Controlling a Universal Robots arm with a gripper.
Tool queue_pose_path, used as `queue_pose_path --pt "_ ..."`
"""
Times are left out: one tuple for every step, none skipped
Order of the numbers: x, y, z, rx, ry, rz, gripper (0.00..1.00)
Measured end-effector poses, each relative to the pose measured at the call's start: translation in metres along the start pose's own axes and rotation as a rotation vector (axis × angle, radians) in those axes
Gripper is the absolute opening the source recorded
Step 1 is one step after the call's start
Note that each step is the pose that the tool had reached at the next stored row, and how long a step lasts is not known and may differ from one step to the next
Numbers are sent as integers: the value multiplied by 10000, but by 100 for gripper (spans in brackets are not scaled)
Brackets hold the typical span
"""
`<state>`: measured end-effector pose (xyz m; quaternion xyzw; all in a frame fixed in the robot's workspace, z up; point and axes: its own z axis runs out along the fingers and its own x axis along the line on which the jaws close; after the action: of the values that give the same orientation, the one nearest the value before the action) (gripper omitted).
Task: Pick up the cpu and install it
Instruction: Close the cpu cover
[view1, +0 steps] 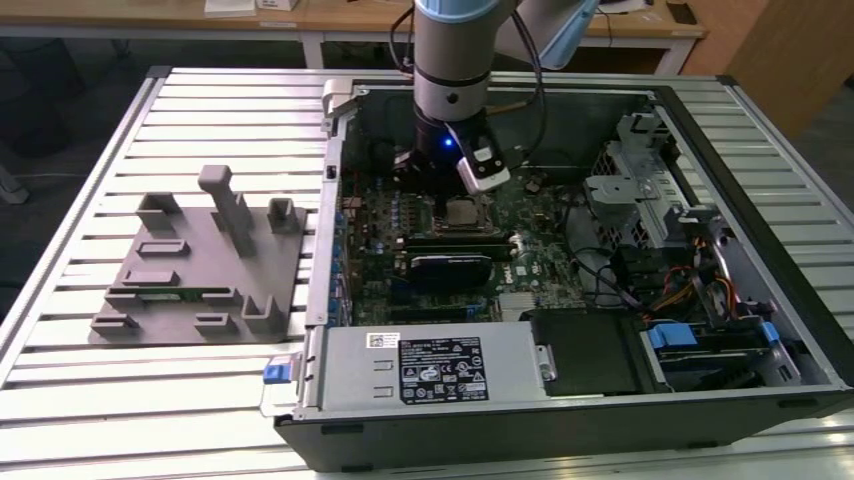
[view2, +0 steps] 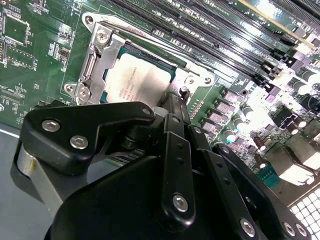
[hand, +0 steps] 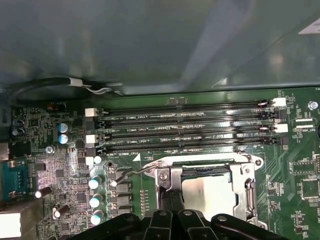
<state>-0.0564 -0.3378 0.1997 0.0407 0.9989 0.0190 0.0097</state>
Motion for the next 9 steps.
queue_pose_path --pt "0 0 1 1 2 -17 11" --pt "0 0 2 1 3 -34 11" --pt "0 0 3 0 2 -50 11" --pt "0 0 4 -2 2 -63 11" --pt "0 0 4 -2 3 -74 11" --pt "-1 0 5 -1 4 -89 11" --pt "-2 1 6 -3 3 -100 11" --pt "-3 2 6 -3 3 -103 11" --pt "-4 3 6 -4 3 -105 11"
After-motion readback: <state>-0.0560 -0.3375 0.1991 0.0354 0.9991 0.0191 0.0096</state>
